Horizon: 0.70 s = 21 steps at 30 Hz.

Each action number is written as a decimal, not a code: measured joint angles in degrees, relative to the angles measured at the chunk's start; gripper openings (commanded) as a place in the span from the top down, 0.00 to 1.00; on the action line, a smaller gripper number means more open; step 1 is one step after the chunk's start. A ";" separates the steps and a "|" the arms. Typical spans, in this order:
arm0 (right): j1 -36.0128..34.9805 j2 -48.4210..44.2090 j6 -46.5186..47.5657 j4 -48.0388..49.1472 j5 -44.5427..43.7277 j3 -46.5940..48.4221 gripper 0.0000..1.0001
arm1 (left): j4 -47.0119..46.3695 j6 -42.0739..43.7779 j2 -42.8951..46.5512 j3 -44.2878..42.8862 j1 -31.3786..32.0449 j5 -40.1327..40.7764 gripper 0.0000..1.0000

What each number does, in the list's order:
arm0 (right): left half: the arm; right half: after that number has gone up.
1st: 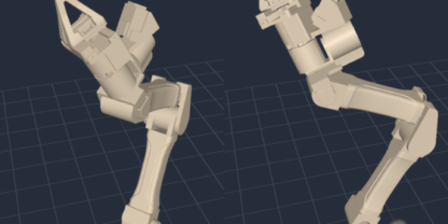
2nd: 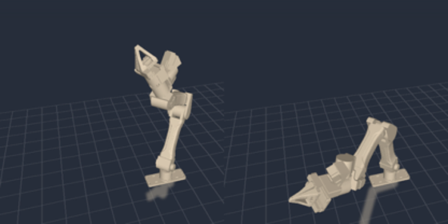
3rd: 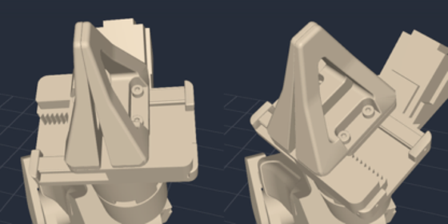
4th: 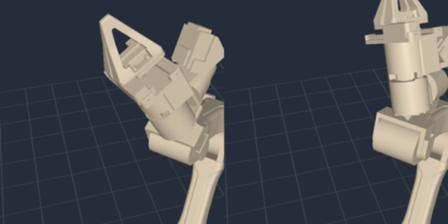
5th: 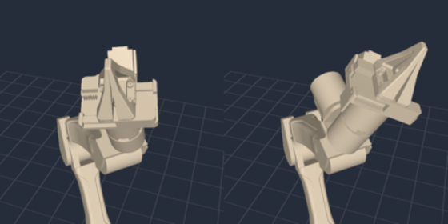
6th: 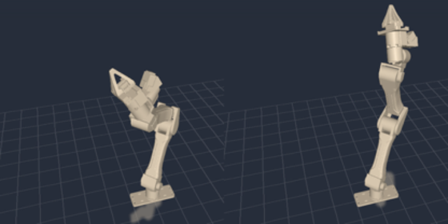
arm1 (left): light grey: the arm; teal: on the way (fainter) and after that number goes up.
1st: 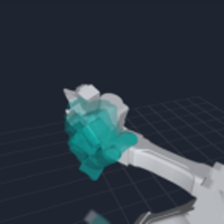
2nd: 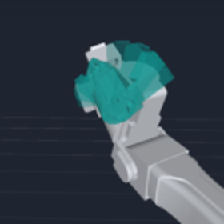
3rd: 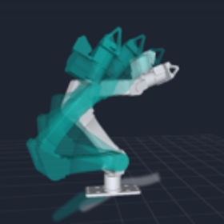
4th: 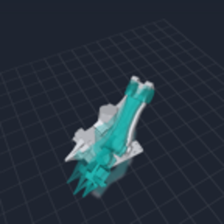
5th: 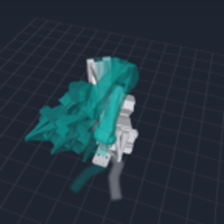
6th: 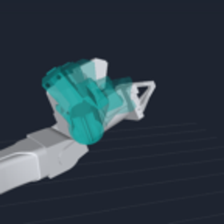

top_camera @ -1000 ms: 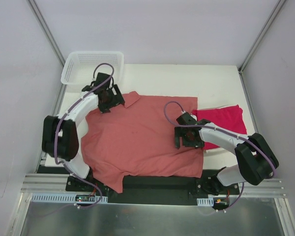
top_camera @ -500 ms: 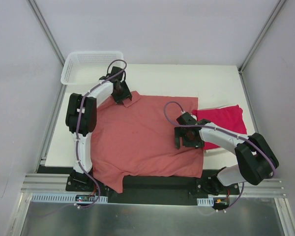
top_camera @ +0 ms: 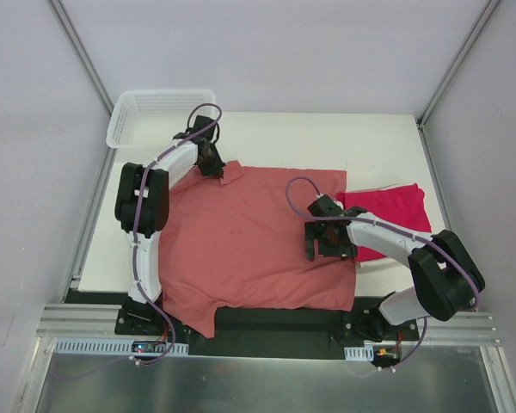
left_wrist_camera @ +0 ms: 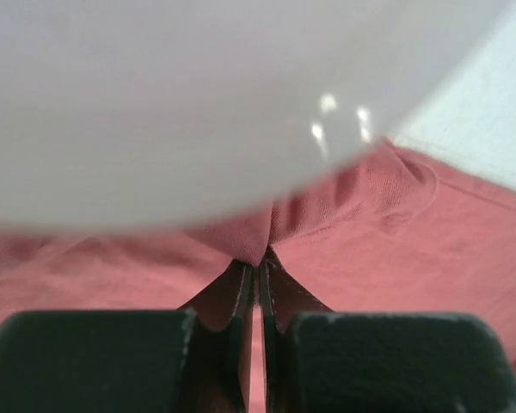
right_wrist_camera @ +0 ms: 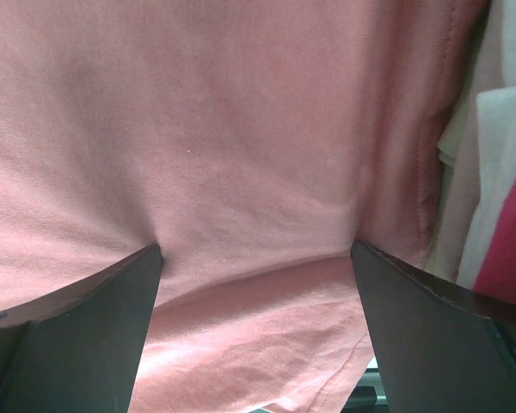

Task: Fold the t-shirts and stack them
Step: Flatten out the tshirt

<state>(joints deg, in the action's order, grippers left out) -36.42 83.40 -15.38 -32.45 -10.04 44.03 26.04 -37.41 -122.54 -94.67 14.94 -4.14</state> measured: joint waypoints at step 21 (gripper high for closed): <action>0.09 1.16 1.49 -3.67 -0.81 1.84 0.03 | 1.57 13.75 19.85 2.62 -10.86 -2.89 0.91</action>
<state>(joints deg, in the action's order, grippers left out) -36.34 84.55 -13.89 -36.12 -10.85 45.87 27.62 -23.66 -102.69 -92.05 4.08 -7.03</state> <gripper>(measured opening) 0.968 0.056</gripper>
